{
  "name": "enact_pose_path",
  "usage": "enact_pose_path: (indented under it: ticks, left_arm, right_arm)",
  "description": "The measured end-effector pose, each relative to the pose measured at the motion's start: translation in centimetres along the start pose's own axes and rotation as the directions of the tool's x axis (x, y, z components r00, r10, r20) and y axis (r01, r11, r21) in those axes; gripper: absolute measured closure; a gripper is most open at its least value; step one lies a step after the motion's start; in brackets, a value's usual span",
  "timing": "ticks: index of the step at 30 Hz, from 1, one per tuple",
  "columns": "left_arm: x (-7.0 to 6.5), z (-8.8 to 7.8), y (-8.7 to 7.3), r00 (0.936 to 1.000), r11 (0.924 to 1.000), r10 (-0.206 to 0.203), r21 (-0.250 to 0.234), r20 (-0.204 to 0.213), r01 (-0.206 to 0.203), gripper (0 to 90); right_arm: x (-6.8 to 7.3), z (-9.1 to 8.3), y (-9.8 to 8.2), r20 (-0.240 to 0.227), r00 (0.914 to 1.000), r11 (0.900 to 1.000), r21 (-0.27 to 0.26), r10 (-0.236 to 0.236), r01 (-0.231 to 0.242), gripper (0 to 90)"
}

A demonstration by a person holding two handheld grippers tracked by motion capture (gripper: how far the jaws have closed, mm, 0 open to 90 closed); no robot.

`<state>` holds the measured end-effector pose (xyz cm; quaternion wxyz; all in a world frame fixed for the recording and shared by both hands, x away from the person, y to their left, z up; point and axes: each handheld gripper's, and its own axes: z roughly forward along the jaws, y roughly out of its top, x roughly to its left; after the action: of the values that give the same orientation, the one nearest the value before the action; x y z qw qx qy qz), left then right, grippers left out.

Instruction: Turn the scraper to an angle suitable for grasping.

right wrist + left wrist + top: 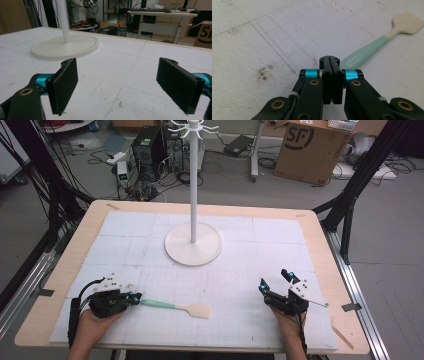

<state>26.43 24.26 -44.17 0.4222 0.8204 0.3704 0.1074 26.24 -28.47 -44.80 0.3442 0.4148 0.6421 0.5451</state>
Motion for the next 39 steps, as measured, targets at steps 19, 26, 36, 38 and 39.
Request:
enact_pose_path:
  ticks: [19, 26, 36, 38, 39]
  left_arm:
    - [-0.36, 0.38, 0.04, 0.9998, 0.9988, 0.019, 0.045, -0.002, -0.019, 89.6]
    - [-0.35, 0.41, 0.08, 0.9996, 0.9985, 0.026, 0.047, 0.007, -0.026, 89.6]
    - [-0.61, 0.54, 0.14, 0.9993, 0.9983, 0.037, 0.046, 0.008, -0.037, 89.6]
    - [-0.66, 0.57, 0.16, 0.9991, 0.9980, 0.041, 0.048, 0.013, -0.042, 89.7]
    - [-0.71, 0.59, 0.18, 0.9990, 0.9979, 0.043, 0.047, 0.014, -0.043, 89.6]
  right_arm:
    - [0.02, 0.03, 0.00, 0.000, 1.0000, 1.000, -0.001, -0.006, 0.006, 16.6]
    - [0.03, 0.04, 0.01, 0.001, 1.0000, 1.000, 0.000, -0.005, 0.005, 16.6]
    - [0.06, 0.05, 0.00, 0.002, 1.0000, 1.000, 0.001, -0.005, 0.005, 16.6]
    - [0.05, 0.05, 0.01, 0.002, 1.0000, 1.000, 0.001, -0.004, 0.004, 16.6]
    - [0.05, 0.05, 0.01, 0.002, 1.0000, 1.000, 0.001, -0.005, 0.004, 16.6]
